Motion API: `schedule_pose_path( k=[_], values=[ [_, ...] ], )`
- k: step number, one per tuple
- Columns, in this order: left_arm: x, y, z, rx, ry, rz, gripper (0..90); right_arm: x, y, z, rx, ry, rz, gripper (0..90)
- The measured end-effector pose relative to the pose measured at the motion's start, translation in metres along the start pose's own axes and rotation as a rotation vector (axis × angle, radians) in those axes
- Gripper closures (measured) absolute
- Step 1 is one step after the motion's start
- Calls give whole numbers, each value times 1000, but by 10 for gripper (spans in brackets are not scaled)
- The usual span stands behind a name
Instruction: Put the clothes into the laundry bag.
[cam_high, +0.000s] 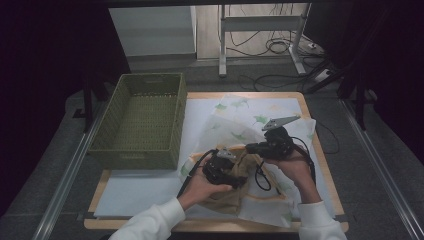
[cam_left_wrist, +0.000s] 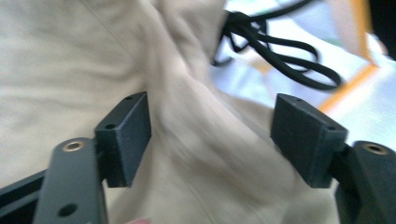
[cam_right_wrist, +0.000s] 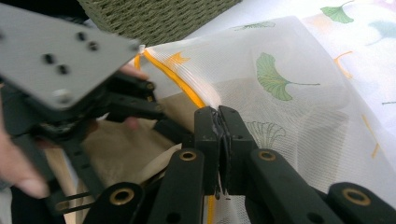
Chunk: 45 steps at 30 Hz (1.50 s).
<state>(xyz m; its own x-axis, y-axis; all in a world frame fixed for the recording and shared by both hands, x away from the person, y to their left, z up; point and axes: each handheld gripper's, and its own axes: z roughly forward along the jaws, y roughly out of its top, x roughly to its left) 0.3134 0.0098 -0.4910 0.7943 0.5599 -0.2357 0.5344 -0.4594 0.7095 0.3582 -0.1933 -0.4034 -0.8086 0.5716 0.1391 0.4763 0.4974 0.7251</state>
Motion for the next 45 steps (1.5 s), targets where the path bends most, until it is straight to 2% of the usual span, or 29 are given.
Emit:
schedule_pose_path(
  k=[6,8,12,18,23,28,30,33,37,40,42,45],
  values=[
    [-8,-13,-19,-28,26,59,241,-1,0,0,0,-1,4,853],
    [-8,-17,-25,-41,38,63,246,0,-1,1,1,-1,5,853],
    [-5,-26,-35,-62,51,53,273,-1,-1,2,4,0,8,853],
    [0,-33,-48,-79,30,35,296,-1,-1,3,8,-1,8,852],
    [-3,-36,-57,-80,-7,36,284,-2,-2,2,8,-7,6,852],
    [-5,-42,-62,-82,16,32,321,-2,-2,2,9,-7,5,851],
    [-3,-45,-65,-84,18,9,361,-2,-2,2,9,-6,3,852],
    [0,-49,-67,-71,25,-5,485,-1,-1,2,10,-6,5,851],
    [2,-54,-69,-37,14,12,712,0,-1,2,10,-7,6,851],
    [5,-57,-68,-19,12,26,836,-1,-1,3,10,-7,3,851],
    [5,-57,-68,-18,5,24,884,0,-1,3,9,-9,2,851],
    [5,-59,-69,-19,-14,38,896,0,-1,3,9,-10,-1,851]
  ],
)
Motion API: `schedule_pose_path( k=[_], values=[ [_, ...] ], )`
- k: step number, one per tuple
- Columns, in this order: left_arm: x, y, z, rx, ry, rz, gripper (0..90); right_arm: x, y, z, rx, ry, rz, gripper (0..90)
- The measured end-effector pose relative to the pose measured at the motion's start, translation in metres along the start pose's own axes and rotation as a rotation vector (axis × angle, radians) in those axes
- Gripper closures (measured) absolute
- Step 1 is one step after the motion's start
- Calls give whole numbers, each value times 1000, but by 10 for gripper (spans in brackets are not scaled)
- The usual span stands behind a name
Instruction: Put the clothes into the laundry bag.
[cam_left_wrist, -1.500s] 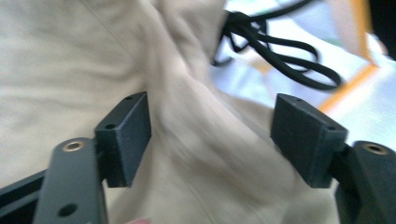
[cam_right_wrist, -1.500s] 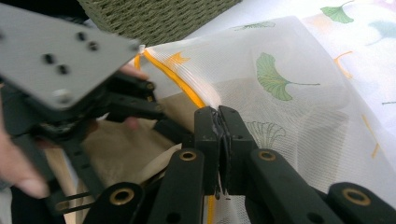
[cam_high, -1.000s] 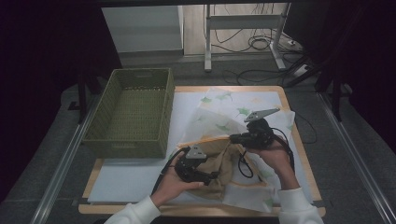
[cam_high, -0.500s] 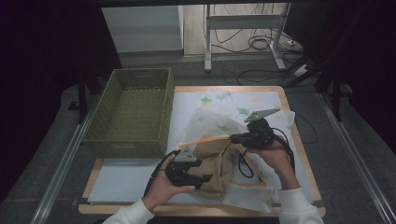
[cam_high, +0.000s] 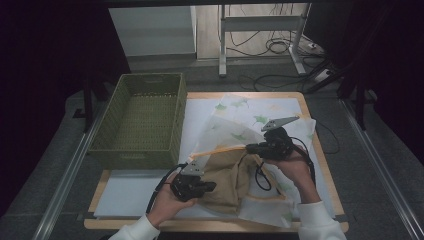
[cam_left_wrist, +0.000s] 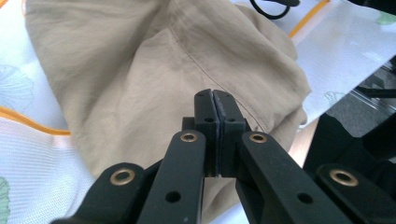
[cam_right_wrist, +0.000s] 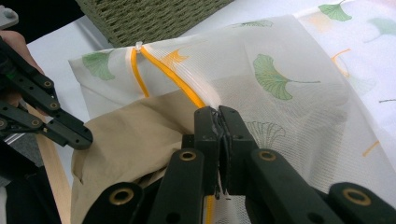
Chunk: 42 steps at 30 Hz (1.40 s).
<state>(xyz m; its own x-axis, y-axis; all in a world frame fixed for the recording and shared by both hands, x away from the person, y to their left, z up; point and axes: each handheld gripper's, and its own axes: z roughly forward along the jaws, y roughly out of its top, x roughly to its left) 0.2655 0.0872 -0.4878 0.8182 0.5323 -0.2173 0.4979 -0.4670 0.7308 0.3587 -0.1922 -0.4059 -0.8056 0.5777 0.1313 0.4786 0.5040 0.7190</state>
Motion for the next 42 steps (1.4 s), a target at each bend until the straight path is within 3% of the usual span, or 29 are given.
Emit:
schedule_pose_path(
  k=[7,12,16,24,27,28,42],
  values=[
    [-4,-11,0,30,-19,4,898,0,0,0,2,1,1,852],
    [-9,-15,-4,44,-20,29,898,2,1,0,1,0,-3,851],
    [-9,-23,-7,47,-27,16,899,1,1,0,1,1,-2,851],
    [-9,-37,6,127,-42,17,899,1,0,0,2,2,-1,851],
    [-9,-37,15,152,19,61,899,2,1,1,1,2,-5,851],
    [-7,-36,18,158,24,59,899,2,1,1,1,2,-5,851],
    [6,-21,32,138,24,30,900,5,2,1,1,10,-12,851]
  ],
)
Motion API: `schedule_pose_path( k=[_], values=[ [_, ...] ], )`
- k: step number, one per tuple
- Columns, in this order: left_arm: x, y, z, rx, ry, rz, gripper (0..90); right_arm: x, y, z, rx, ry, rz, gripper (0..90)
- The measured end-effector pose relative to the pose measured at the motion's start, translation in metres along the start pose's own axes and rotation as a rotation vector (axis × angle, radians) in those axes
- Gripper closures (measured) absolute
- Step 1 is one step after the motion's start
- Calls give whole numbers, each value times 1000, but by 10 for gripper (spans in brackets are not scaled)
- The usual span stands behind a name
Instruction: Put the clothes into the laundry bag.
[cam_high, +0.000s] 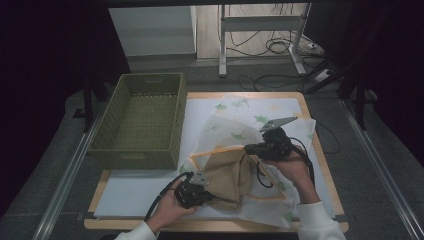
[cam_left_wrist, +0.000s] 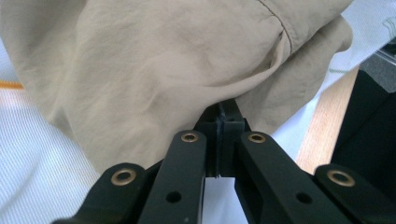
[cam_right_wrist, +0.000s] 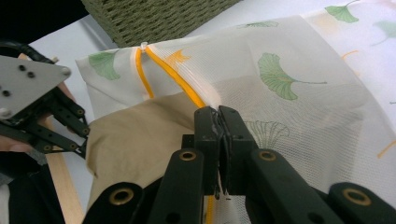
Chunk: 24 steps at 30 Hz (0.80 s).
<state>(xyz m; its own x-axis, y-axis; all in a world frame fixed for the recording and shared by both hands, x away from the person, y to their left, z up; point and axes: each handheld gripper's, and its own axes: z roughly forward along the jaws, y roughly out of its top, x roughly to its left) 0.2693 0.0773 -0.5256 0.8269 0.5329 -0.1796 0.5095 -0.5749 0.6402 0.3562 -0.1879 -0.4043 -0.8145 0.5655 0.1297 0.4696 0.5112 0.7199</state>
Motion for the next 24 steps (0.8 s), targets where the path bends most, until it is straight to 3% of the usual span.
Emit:
schedule_pose_path(
  k=[24],
  values=[
    [4,20,13,-17,41,-8,900,0,-1,-1,1,2,3,852]
  ],
)
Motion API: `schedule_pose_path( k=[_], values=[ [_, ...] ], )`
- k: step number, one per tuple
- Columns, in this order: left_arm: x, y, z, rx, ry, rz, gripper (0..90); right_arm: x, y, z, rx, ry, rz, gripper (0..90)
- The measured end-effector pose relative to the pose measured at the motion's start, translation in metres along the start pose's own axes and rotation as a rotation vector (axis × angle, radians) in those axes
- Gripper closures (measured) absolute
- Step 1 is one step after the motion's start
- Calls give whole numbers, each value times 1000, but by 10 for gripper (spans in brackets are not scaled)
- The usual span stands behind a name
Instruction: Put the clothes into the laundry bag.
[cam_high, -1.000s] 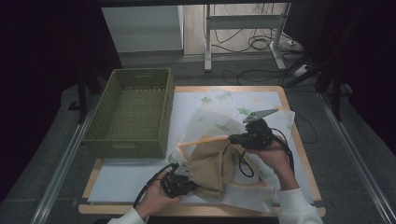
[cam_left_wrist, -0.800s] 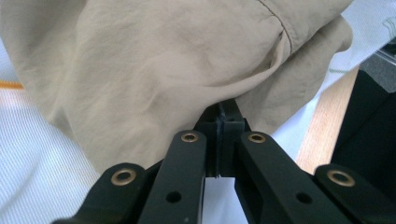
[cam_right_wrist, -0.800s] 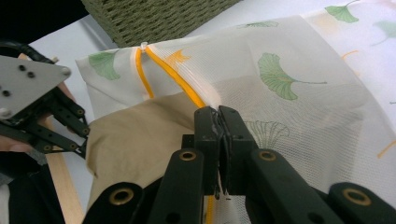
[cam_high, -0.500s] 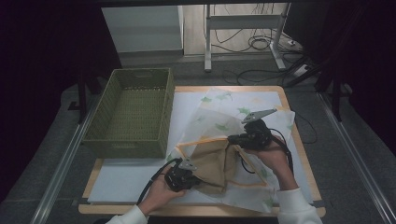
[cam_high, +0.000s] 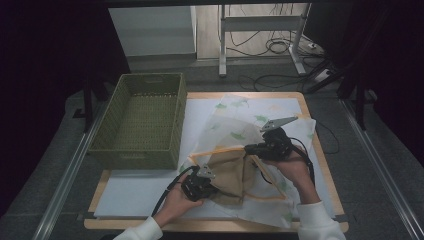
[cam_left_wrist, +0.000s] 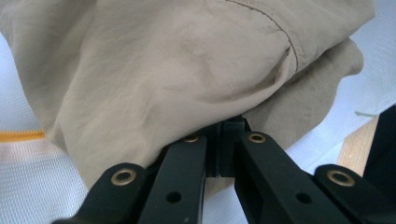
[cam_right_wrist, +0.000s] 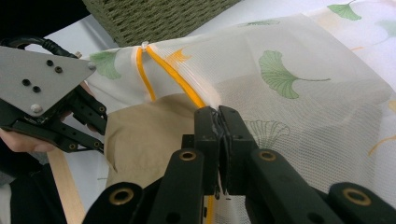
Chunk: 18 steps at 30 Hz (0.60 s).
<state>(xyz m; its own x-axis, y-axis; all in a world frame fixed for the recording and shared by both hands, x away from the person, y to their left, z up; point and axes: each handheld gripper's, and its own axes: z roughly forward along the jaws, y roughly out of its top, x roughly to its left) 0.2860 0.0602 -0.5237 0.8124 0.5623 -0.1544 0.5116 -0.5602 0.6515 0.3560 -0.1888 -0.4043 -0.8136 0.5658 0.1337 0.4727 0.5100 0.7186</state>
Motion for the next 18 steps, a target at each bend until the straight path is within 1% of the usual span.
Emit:
schedule_pose_path(
  k=[4,12,18],
  values=[
    [1,2,4,4,11,3,900,0,0,0,-2,1,-1,851],
    [0,9,9,11,15,9,900,0,0,0,0,3,-2,851],
    [3,12,12,11,12,4,900,0,0,0,-2,2,-3,851]
  ],
)
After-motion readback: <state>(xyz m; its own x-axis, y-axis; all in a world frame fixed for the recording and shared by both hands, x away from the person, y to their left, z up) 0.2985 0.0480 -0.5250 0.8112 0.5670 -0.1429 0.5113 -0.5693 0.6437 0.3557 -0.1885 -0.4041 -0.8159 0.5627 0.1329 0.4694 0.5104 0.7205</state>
